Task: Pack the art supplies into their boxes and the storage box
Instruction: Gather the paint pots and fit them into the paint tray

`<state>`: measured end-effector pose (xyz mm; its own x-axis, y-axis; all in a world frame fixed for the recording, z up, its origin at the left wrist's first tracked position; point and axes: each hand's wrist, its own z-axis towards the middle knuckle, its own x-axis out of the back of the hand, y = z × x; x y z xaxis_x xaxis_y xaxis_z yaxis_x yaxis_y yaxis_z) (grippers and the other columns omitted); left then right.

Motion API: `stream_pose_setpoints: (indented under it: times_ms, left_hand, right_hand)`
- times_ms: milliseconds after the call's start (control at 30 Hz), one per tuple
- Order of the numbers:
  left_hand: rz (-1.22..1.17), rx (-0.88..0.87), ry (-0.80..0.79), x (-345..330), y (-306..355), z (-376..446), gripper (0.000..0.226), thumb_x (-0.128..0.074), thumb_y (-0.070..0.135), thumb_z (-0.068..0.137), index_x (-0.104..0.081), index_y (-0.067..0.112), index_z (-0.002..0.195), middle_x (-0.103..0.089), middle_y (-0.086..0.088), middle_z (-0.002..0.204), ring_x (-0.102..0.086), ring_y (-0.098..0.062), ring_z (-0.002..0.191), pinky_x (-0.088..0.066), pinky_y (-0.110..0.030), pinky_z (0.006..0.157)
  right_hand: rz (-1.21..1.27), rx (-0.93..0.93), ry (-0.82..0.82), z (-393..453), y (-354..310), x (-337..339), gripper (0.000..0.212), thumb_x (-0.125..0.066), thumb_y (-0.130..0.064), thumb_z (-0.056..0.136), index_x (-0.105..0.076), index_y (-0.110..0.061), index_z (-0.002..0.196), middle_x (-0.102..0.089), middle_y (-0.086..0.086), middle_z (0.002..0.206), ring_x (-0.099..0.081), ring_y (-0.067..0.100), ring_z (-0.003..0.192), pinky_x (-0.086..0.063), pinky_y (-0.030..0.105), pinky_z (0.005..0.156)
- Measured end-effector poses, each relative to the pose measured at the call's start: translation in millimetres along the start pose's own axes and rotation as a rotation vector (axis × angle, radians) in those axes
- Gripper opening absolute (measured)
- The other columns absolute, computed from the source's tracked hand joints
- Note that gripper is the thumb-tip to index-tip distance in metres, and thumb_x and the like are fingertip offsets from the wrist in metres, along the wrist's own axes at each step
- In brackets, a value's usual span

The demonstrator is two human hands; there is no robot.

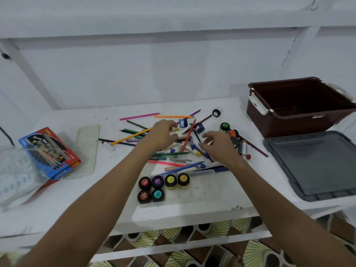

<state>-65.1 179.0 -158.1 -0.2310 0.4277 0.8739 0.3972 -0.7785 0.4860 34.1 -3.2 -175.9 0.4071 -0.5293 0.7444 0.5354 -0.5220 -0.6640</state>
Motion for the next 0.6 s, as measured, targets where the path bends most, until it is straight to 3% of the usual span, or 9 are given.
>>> stream_pose_setpoints:
  times_ms: [167, 400, 533, 600]
  left_hand:
    - [0.120, 0.003, -0.054, -9, -3, 58, 0.051, -0.057, 0.026, 0.093, -0.041, 0.016, 0.141, -0.046, -0.014, 0.135, -0.048, -0.029, 0.121, -0.039, -0.035, 0.096]
    - [0.236, -0.040, -0.180, -28, -3, 97, 0.050, -0.055, 0.017, 0.093, -0.044, 0.019, 0.141, -0.052, -0.015, 0.130, -0.052, -0.032, 0.114, -0.044, -0.039, 0.089]
    - [0.215, -0.029, -0.100, -34, -3, 97, 0.044, -0.062, 0.019, 0.088, -0.051, 0.014, 0.130, -0.058, -0.012, 0.122, -0.055, -0.028, 0.107, -0.048, -0.039, 0.086]
    - [0.195, -0.019, -0.075, -34, -2, 94, 0.040, -0.065, 0.021, 0.085, -0.053, 0.014, 0.122, -0.060, -0.011, 0.116, -0.056, -0.027, 0.099, -0.050, -0.040, 0.082]
  right_hand:
    - [-0.012, -0.059, -0.024, 47, 5, 4, 0.040, -0.063, -0.026, 0.088, -0.058, -0.005, 0.122, -0.062, 0.009, 0.115, -0.056, 0.016, 0.097, -0.042, 0.024, 0.079]
    - [-0.074, -0.096, -0.118, 97, 14, -13, 0.053, -0.057, -0.032, 0.091, -0.046, -0.005, 0.135, -0.053, 0.017, 0.132, -0.050, 0.029, 0.120, -0.044, 0.036, 0.096]
    - [-0.097, -0.085, -0.113, 107, 18, -19, 0.025, -0.063, -0.023, 0.086, -0.067, -0.003, 0.100, -0.066, 0.015, 0.104, -0.058, 0.023, 0.088, -0.048, 0.030, 0.073]
    - [-0.064, -0.074, -0.105, 104, 17, -19, 0.020, -0.067, -0.019, 0.082, -0.067, -0.005, 0.097, -0.066, 0.012, 0.101, -0.056, 0.017, 0.082, -0.045, 0.024, 0.068]
